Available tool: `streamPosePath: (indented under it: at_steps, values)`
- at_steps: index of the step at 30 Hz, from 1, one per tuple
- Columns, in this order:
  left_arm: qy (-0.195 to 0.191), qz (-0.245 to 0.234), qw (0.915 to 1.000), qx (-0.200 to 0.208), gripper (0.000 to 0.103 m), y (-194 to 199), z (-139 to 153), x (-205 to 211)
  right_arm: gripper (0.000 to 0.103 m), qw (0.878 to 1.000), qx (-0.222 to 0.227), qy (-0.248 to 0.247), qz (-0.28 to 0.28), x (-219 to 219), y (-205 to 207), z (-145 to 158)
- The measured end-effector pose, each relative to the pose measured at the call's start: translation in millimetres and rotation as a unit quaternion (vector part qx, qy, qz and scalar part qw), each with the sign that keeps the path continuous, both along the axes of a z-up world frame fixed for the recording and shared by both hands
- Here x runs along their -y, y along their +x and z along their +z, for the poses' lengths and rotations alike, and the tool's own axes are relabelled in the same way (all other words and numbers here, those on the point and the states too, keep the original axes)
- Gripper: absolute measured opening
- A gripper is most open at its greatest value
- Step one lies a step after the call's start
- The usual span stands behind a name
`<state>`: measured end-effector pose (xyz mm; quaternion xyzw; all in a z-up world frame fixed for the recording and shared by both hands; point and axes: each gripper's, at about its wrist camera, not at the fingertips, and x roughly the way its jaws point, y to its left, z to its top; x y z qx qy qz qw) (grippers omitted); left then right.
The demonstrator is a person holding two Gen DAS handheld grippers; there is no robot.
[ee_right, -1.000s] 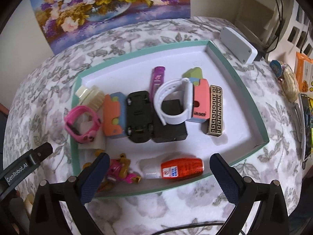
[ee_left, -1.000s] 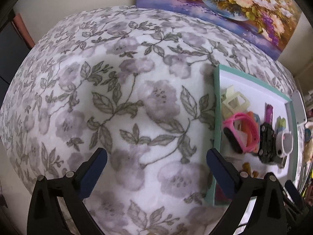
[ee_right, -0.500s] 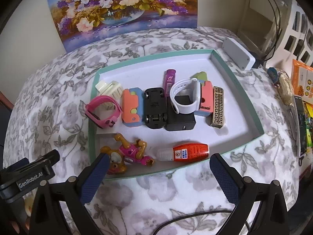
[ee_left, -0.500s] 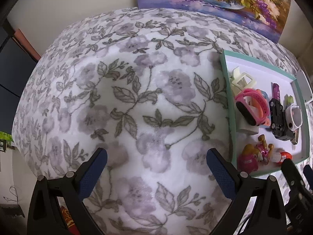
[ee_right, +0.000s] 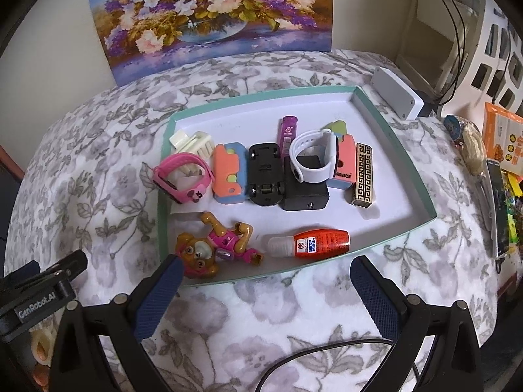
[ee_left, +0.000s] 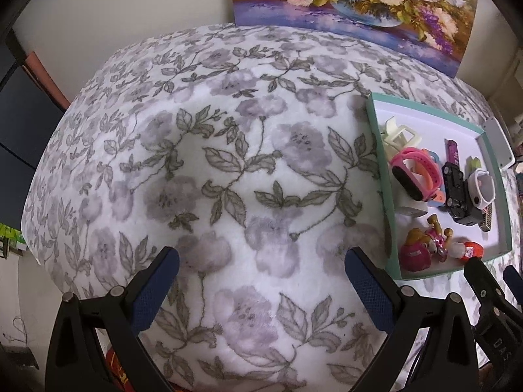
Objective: Organize rigid objects
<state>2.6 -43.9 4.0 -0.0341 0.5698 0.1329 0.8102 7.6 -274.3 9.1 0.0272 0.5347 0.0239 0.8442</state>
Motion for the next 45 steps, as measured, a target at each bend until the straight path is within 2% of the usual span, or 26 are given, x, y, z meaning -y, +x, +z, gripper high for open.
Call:
streamPosePath:
  at_steps: [7,45]
  values:
    - [0.017,-0.001,0.9998,0.007,0.101,-5.0,4.6,-2.3,0.103,1.0,0.005,-0.003,0.005,-2.7,-2.2,3.0]
    - [0.017,-0.02,0.9996,0.011,0.101,-0.3,5.8,2.8,0.103,1.0,0.011,-0.009,0.022,-8.3,3.3,4.5]
